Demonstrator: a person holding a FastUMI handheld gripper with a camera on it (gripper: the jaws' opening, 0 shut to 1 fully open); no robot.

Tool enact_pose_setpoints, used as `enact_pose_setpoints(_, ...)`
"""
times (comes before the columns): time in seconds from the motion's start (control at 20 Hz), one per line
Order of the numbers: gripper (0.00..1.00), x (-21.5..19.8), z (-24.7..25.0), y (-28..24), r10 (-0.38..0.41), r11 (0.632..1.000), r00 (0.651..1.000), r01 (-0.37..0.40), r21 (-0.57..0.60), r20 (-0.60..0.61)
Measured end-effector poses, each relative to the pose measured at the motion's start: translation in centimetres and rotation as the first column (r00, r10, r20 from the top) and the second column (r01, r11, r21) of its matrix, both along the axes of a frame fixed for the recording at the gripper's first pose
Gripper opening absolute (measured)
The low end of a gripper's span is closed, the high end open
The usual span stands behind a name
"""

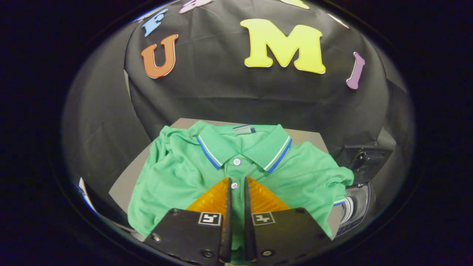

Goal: Put the clothes into the washing machine and then close the washing machine lid.

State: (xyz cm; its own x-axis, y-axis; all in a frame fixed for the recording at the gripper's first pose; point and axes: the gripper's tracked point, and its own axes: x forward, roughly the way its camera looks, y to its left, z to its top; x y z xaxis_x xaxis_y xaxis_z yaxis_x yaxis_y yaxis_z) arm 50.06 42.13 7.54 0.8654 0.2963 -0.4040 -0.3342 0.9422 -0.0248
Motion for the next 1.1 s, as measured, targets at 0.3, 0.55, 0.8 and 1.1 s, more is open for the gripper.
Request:
enact_pose_setpoints(0.3, 0.07, -0.6, 0.0, 0.0, 0.044, 0.993, 0.998, -0.040, 0.107, -0.035)
enact_pose_setpoints(0.55, 0.06, -0.8, 2.5, 0.3, 0.069, 0.982, 0.997, -0.072, 0.177, 0.023)
enact_pose_setpoints(0.8, 0.06, -1.9, 8.1, -1.6, 0.050, 0.966, 0.990, -0.083, 0.244, 0.135)
enact_pose_setpoints(1.1, 0.06, -7.3, 11.9, -10.8, -0.071, 0.954, 0.967, -0.007, 0.301, 0.246)
